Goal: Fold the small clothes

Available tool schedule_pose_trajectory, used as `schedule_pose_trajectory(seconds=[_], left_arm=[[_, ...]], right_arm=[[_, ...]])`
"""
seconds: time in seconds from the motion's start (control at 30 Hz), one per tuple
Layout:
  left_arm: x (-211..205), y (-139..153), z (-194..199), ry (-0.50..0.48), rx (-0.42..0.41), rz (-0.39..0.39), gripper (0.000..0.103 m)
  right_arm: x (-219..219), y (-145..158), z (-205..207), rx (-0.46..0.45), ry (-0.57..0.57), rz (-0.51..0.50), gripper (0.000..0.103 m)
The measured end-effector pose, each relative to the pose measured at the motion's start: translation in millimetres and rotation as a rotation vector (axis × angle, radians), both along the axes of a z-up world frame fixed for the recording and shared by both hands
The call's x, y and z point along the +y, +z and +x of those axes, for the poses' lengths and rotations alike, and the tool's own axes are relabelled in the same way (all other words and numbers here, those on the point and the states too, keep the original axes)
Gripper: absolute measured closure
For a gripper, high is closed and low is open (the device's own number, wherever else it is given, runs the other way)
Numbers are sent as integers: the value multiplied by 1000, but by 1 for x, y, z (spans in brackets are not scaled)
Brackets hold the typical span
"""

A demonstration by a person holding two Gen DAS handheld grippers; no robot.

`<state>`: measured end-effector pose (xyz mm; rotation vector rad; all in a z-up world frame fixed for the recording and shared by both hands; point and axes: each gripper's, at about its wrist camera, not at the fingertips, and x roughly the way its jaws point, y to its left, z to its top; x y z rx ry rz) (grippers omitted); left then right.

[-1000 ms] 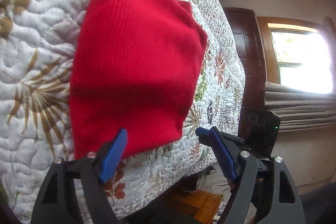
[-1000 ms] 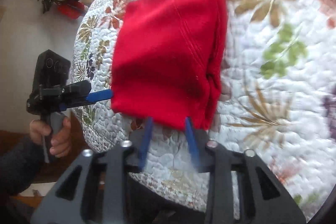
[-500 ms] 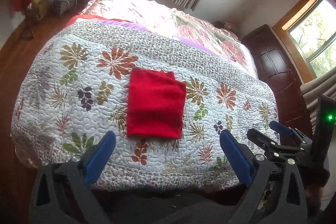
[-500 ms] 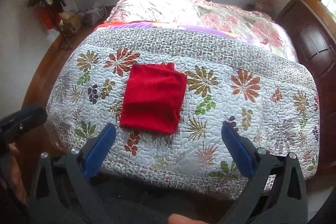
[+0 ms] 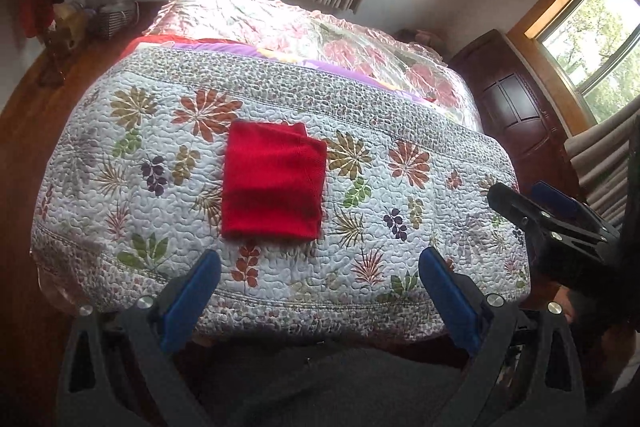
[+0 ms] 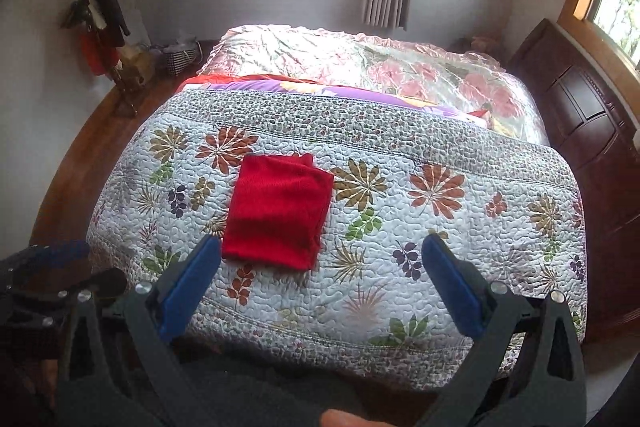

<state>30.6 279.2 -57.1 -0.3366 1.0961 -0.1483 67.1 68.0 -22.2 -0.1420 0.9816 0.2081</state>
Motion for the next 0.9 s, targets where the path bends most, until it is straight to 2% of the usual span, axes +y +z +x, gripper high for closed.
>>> schedule_pose_trajectory(seconds=[0.27, 0.9], left_arm=[[3, 10, -14, -7, -28, -2, 4], [15, 11, -23, -8, -42, -10, 4]], right_arm=[[4, -1, -14, -1, -3, 7, 3], [22, 3, -28, -20, -3, 9, 3]])
